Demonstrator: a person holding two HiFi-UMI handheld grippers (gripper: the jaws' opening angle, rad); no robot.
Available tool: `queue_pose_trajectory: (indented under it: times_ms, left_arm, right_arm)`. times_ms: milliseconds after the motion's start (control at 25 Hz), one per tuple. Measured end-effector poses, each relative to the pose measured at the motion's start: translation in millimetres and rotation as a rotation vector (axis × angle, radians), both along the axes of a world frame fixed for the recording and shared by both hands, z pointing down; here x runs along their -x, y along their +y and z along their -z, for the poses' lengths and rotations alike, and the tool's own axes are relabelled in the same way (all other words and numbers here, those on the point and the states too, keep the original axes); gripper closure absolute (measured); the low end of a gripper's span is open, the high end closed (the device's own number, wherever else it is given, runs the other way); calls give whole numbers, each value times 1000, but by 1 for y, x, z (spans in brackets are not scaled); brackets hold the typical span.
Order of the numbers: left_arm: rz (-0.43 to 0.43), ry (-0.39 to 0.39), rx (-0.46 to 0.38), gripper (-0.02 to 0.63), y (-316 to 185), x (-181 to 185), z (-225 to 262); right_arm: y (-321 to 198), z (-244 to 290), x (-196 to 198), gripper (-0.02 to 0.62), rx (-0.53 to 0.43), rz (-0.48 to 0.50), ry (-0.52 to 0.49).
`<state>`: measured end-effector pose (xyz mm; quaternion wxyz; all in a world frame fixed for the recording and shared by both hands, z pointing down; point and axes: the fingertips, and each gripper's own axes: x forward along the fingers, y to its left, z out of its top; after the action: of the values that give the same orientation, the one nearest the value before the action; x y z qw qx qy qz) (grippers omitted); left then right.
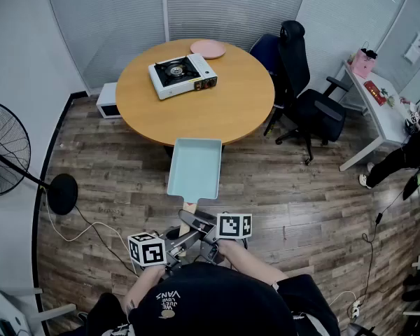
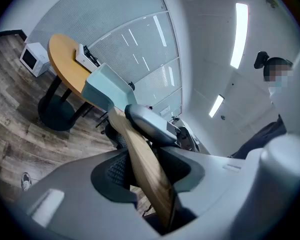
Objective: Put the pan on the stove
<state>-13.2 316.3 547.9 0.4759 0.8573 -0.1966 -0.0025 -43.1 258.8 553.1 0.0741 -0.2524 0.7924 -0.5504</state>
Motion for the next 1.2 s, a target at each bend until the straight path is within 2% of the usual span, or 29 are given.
queue_pose_trajectory:
  times_ms: [320, 760, 1200]
  left_arm:
    - [-24, -5, 1, 451, -26, 38, 3]
    - [-82, -26, -40, 448, -100, 94, 1]
    - [-214, -22, -58, 448, -164, 119, 3]
  right_arm:
    - [-27, 3, 37, 383, 9, -29, -12]
    - [-102, 1, 90, 383, -25, -70, -15]
    - [-169, 3, 108, 382, -37, -193, -9]
